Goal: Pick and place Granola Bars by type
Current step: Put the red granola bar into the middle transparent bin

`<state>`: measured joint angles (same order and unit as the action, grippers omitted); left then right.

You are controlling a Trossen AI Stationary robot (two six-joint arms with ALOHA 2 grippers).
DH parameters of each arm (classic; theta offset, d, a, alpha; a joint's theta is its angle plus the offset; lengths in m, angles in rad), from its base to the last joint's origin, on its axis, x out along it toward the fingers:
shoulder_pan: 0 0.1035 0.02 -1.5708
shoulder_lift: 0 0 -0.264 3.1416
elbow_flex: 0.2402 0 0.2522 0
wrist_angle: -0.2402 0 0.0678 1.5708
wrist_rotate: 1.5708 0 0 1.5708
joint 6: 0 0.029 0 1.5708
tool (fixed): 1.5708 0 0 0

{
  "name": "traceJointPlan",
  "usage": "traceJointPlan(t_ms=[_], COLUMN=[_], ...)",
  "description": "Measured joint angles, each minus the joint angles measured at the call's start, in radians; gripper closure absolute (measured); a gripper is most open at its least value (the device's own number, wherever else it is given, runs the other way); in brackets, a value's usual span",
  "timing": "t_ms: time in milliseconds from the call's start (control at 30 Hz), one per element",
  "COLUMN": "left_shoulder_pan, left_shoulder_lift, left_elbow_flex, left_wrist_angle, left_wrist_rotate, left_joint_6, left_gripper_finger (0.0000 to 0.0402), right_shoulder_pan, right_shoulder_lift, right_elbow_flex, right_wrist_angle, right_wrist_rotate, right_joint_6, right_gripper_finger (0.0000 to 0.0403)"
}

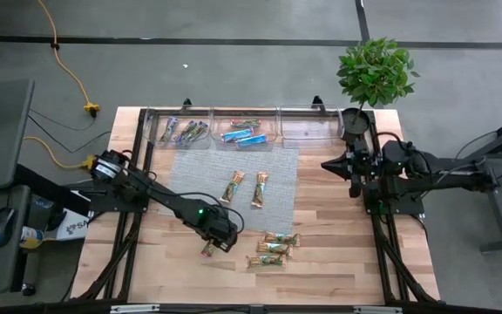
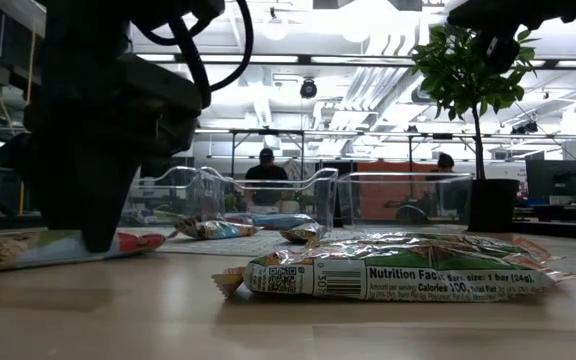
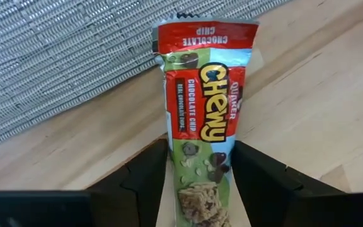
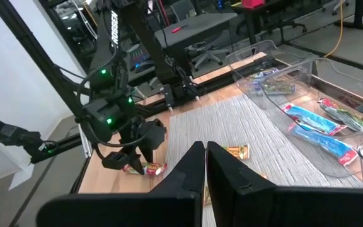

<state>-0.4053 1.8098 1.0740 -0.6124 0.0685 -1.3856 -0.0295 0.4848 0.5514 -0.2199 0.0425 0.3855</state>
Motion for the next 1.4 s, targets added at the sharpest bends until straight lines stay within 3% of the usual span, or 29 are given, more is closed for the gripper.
traceJointPlan(t_ms=[400, 700, 833, 967, 1100, 1233, 1400], left_shoulder_pan=[0.001, 0.086, 0.208, 0.378, 0.553, 0.714, 0.848], left_shoulder_lift=[-0.017, -0.147, -0.166, -0.157, -0.155, -0.154, -0.107], left_elbow_flex=[0.015, 0.215, 0.344, 0.435, 0.455, 0.455, 0.449], left_wrist_angle=[-0.046, -0.290, -0.348, -0.313, -0.240, -0.205, -0.183], left_wrist_rotate=[0.007, -0.390, -0.538, -0.560, -0.530, -0.436, -0.386], left_joint_6=[0.060, 0.265, 0.459, 0.677, 0.830, 0.928, 1.073], left_gripper_finger=[0.0342, 0.0353, 0.0353, 0.0353, 0.0353, 0.0353, 0.0353], right_shoulder_pan=[0.044, 0.044, 0.044, 0.044, 0.044, 0.044, 0.044], right_shoulder_lift=[0.000, 0.000, 0.000, 0.000, 0.000, 0.000, 0.000], right_elbow_flex=[0.000, 0.000, 0.000, 0.000, 0.000, 0.000, 0.000], right_wrist_angle=[0.000, -0.004, -0.009, -0.008, -0.008, -0.010, -0.011], right_wrist_rotate=[0.063, 0.062, 0.061, 0.060, 0.060, 0.064, 0.067], right_joint_6=[0.000, 0.007, 0.007, 0.007, 0.007, 0.000, -0.009], right_gripper_finger=[0.0403, 0.0403, 0.0403, 0.0403, 0.0403, 0.0403, 0.0403])
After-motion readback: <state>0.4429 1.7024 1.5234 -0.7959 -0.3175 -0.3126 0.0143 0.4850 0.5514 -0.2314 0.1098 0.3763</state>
